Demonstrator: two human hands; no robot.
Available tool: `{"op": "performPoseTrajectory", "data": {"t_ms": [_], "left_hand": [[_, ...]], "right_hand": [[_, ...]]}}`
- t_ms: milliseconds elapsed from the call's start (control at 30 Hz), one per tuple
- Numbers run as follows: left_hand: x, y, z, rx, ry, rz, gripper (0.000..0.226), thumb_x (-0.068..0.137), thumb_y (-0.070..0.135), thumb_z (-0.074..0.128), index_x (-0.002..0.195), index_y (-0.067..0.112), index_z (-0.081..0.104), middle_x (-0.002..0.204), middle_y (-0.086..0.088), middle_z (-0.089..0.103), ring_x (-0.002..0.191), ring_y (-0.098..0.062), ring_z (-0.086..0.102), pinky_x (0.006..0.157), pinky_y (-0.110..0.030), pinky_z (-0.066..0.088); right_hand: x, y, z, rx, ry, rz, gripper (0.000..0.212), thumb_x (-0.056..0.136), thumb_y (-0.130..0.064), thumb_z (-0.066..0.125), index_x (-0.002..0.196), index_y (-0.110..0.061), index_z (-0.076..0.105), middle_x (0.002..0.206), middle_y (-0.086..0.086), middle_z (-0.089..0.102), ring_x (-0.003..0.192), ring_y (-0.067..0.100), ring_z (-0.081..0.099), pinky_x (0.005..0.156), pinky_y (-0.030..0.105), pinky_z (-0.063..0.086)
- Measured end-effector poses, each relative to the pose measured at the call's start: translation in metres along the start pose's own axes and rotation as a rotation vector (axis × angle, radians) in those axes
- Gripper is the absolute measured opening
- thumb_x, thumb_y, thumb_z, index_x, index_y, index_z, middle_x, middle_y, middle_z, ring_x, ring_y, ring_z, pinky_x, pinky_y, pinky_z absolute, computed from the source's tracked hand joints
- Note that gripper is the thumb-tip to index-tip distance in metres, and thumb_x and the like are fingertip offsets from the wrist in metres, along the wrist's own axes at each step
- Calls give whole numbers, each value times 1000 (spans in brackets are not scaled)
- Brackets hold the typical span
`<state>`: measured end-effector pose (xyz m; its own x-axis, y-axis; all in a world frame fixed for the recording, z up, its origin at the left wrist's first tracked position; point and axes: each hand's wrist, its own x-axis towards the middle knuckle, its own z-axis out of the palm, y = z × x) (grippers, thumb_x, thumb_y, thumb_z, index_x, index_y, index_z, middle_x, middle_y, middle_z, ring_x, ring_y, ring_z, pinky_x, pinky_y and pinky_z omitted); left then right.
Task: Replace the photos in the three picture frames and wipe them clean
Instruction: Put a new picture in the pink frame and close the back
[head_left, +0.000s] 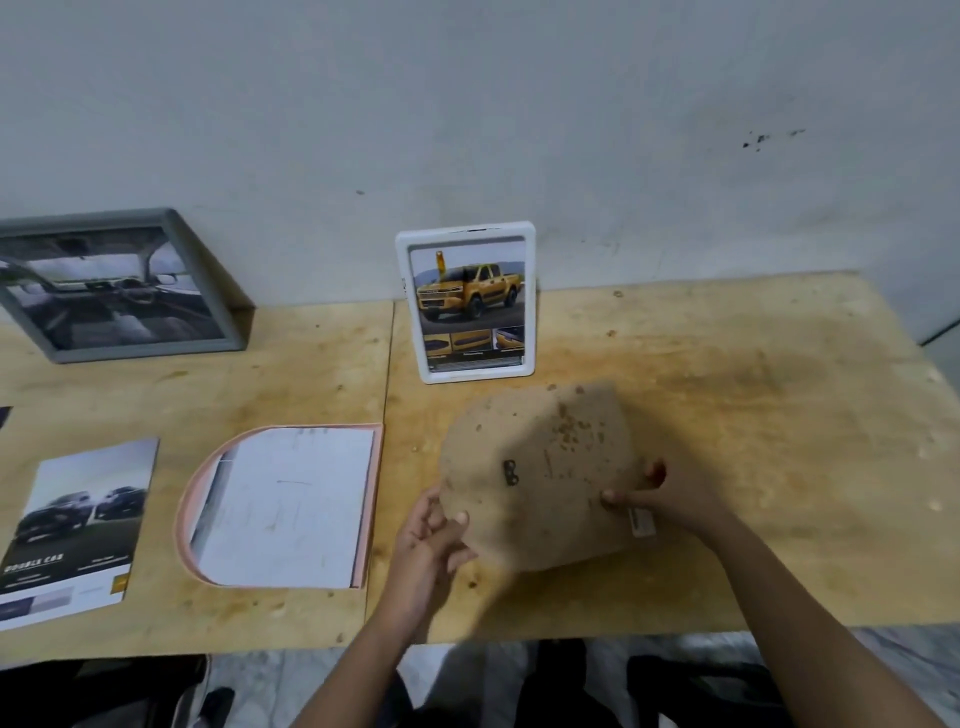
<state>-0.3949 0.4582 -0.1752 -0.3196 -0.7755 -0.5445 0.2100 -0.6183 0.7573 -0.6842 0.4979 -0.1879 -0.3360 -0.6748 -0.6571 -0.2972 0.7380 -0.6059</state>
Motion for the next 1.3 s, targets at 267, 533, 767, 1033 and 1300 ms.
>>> {"op": "performPoseTrajectory", "data": {"t_ms": [267,533,767,1033,1300], "left_hand": [[7,65,-135,165,412,161,21,94,16,52,112,7,59,100,-14,69,83,-26,66,66,-30,55],[5,92,-265,127,582,126,14,93,9,52,105,2,56,85,-12,61,80,-27,57,66,-33,48],[7,94,-294,423,493,67,17,89,5,54,104,5,62,94,-11,65,86,-24,58,77,-35,47],[5,95,-285,665,467,188,21,86,0,53,88,20,62,83,-9,61,72,-18,54,57,-21,38],[7,86,-281,813,538,203,37,87,-2,54,124,-6,54,97,-9,41,83,-18,43,81,-23,30]], "right_hand": [[-22,-94,120,165,-300,-175,57,72,-22,76,121,-13,50,116,1,60,101,13,59,71,22,53],[-35,-144,252,59,-310,-108,50,72,-29,78,112,-19,50,109,-4,61,96,14,61,72,22,55],[-52,-141,286,88,25,-72,49,72,-25,79,104,-20,42,92,-5,56,77,4,55,55,15,42],[-44,-143,290,-75,167,-203,33,76,-20,74,99,-20,49,97,0,58,83,11,54,63,18,42],[-44,-139,290,-262,202,-242,35,78,-22,70,108,-12,54,96,1,46,85,15,48,63,17,35]]}}
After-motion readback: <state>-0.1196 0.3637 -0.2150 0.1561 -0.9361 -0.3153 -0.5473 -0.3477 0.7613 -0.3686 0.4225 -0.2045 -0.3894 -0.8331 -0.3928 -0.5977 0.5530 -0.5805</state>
